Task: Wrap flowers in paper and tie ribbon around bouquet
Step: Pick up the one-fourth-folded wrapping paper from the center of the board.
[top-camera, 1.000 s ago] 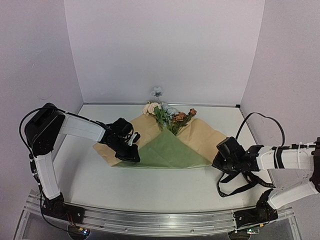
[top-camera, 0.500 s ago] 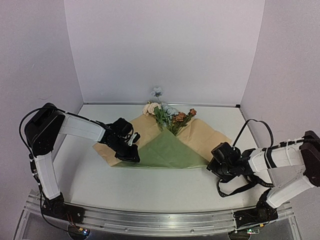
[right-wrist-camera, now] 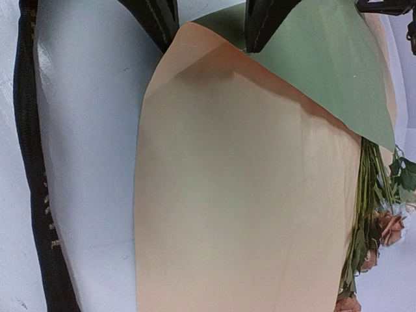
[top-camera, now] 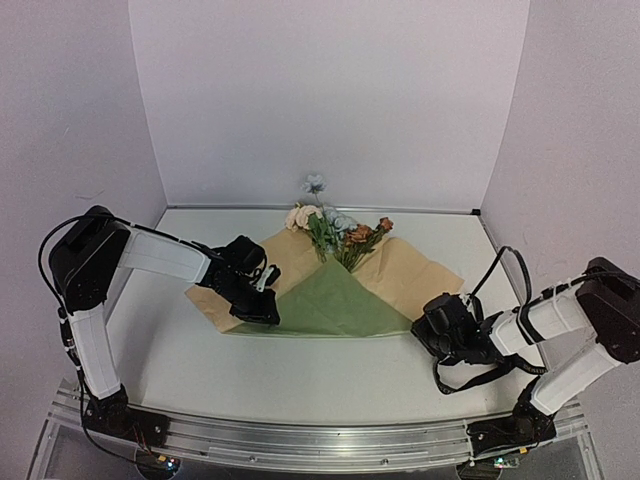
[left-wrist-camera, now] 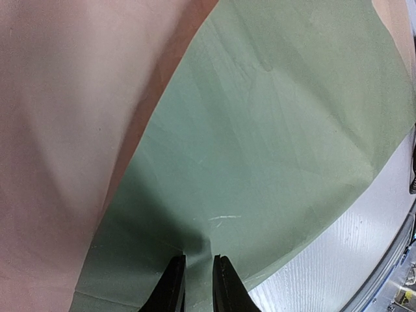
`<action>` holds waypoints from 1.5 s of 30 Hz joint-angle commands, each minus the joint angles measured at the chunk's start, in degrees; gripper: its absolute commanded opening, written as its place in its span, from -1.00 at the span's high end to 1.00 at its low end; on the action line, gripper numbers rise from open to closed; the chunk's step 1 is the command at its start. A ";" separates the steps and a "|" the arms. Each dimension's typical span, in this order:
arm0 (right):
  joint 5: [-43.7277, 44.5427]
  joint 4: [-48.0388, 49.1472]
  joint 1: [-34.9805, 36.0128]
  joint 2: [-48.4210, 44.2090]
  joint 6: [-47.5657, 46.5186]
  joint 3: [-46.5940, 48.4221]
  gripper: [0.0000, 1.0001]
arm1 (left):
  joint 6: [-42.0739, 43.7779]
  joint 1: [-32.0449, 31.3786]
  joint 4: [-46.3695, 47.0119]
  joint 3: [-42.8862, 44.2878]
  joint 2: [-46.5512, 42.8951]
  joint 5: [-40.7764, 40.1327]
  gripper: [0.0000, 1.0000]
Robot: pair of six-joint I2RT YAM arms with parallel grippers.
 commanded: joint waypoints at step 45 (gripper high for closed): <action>-2.30 2.20 0.24 -10.57 -8.61 -4.73 1.00 | 14.76 -15.54 11.04 22.13 10.90 11.95 0.51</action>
